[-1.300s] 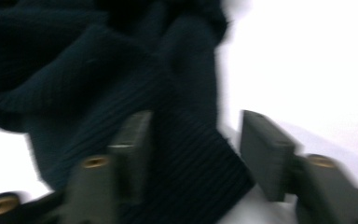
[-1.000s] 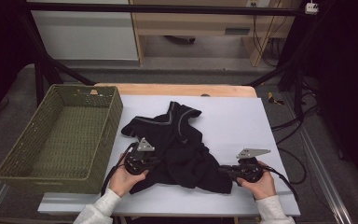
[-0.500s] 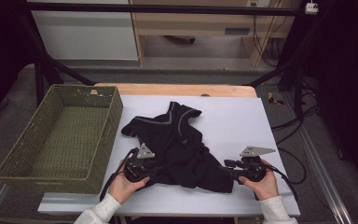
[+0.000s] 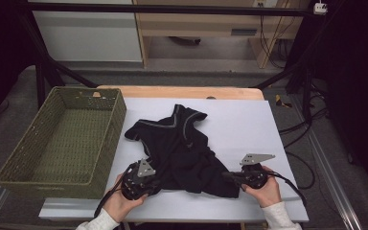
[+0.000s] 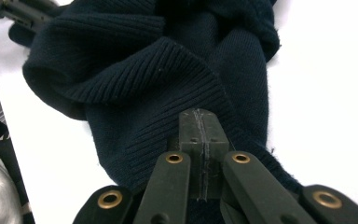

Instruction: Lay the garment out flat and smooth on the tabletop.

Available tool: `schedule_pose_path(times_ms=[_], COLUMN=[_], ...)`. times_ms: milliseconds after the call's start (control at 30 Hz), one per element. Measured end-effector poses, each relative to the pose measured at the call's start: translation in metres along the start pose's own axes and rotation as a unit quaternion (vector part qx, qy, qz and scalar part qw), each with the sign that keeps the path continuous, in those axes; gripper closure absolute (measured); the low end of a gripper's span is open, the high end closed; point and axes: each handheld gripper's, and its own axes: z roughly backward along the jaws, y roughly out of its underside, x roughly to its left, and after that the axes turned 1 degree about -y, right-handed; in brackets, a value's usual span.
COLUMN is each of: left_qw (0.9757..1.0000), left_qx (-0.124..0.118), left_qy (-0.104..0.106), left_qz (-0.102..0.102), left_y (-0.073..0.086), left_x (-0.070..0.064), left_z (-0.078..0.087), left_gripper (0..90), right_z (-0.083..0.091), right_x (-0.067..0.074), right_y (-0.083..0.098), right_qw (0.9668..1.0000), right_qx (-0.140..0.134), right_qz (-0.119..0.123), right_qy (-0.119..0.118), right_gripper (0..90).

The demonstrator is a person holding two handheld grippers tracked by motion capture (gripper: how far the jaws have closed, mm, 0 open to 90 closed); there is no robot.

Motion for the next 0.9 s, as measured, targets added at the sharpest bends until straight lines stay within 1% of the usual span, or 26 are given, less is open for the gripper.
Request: schedule_pose_path(times_ms=[33, 67, 100, 133, 167, 200, 233, 267, 300, 333, 367, 400, 433, 467, 500, 533, 600, 633, 700, 767, 867, 900], left_qw=[1.0000, 1.0000, 1.0000, 1.0000, 0.9999, 0.9997, 0.9996, 0.9995, 0.9993, 0.9991, 0.9987, 0.9987, 0.9985, 0.9979, 0.9979, 0.9980, 0.9978, 0.9977, 0.9972, 0.9954, 0.9940, 0.9934], left_qx=[0.001, 0.001, -0.002, -0.006, -0.013, -0.021, -0.024, -0.025, -0.026, -0.025, -0.023, -0.016, -0.010, -0.011, -0.012, -0.013, -0.023, -0.026, -0.036, -0.044, -0.042, -0.044], left_qy=[0.003, 0.003, 0.002, 0.002, 0.002, -0.001, -0.001, -0.001, 0.000, 0.001, 0.005, 0.005, 0.010, 0.019, 0.019, 0.020, 0.029, 0.036, 0.051, 0.080, 0.100, 0.105], left_qz=[0.001, 0.001, 0.001, 0.001, 0.004, 0.008, 0.013, 0.019, 0.026, 0.035, 0.045, 0.049, 0.053, 0.061, 0.060, 0.058, 0.055, 0.050, 0.041, 0.028, -0.007, -0.013], left_y=[-0.001, -0.002, -0.005, -0.009, -0.013, -0.018, -0.022, -0.027, -0.031, -0.034, -0.037, -0.039, -0.039, -0.039, -0.038, -0.037, -0.035, -0.032, -0.024, -0.010, 0.019, 0.029], left_x=[0.000, 0.000, 0.000, 0.001, 0.001, 0.002, 0.003, 0.004, 0.007, 0.010, 0.014, 0.016, 0.019, 0.020, 0.021, 0.021, 0.021, 0.020, 0.017, 0.011, -0.004, -0.008], left_z=[-0.001, -0.003, -0.005, -0.007, -0.010, -0.013, -0.017, -0.022, -0.027, -0.033, -0.039, -0.044, -0.047, -0.049, -0.047, -0.044, -0.030, -0.022, -0.004, 0.016, 0.040, 0.046], left_gripper=[79.7, 80.0, 80.1, 80.0, 77.7, 72.6, 67.8, 65.9, 63.0, 61.8, 61.7, 62.7, 67.4, 72.7, 78.2, 83.3, 85.3, 85.7, 86.0, 86.1, 86.0, 85.9], right_z=[0.000, -0.001, -0.002, -0.004, -0.006, -0.009, -0.012, -0.013, -0.015, -0.017, -0.019, -0.021, -0.022, -0.023, -0.024, -0.022, -0.017, -0.012, -0.001, 0.011, 0.024, 0.027], right_x=[0.000, 0.000, 0.000, 0.000, -0.001, -0.002, -0.003, -0.005, -0.006, -0.008, -0.009, -0.010, -0.010, -0.009, -0.007, -0.006, -0.004, -0.003, 0.000, 0.006, 0.016, 0.020], right_y=[0.000, 0.000, -0.001, -0.002, -0.003, -0.004, -0.006, -0.007, -0.008, -0.009, -0.009, -0.010, -0.010, -0.009, -0.009, -0.009, -0.010, -0.011, -0.011, -0.009, -0.002, 0.002], right_qw=[1.0000, 1.0000, 0.9999, 0.9998, 0.9997, 0.9994, 0.9991, 0.9990, 0.9989, 0.9989, 0.9991, 0.9993, 0.9996, 0.9998, 0.9999, 0.9999, 0.9999, 0.9999, 0.9998, 0.9997, 0.9996, 0.9995], right_qx=[-0.002, -0.007, -0.015, -0.018, -0.020, -0.028, -0.033, -0.032, -0.033, -0.032, -0.028, -0.025, -0.018, -0.010, -0.004, 0.000, 0.000, -0.002, -0.014, -0.020, -0.017, -0.011], right_qz=[0.001, 0.000, -0.003, -0.006, -0.005, -0.009, -0.010, -0.009, -0.010, -0.015, -0.017, -0.019, -0.017, -0.019, -0.014, -0.012, -0.012, -0.010, -0.012, -0.010, -0.015, -0.017], right_qy=[0.000, 0.000, 0.005, 0.008, 0.011, 0.017, 0.026, 0.030, 0.033, 0.032, 0.028, 0.022, 0.012, 0.006, 0.004, -0.005, -0.006, -0.008, -0.005, -0.004, -0.017, -0.023], right_gripper=[90.0, 84.4, 72.6, 68.0, 60.8, 51.4, 47.9, 47.4, 44.7, 44.2, 45.9, 50.5, 59.8, 67.8, 81.1, 85.8, 87.4, 87.5, 87.6, 87.6, 87.0, 85.7])
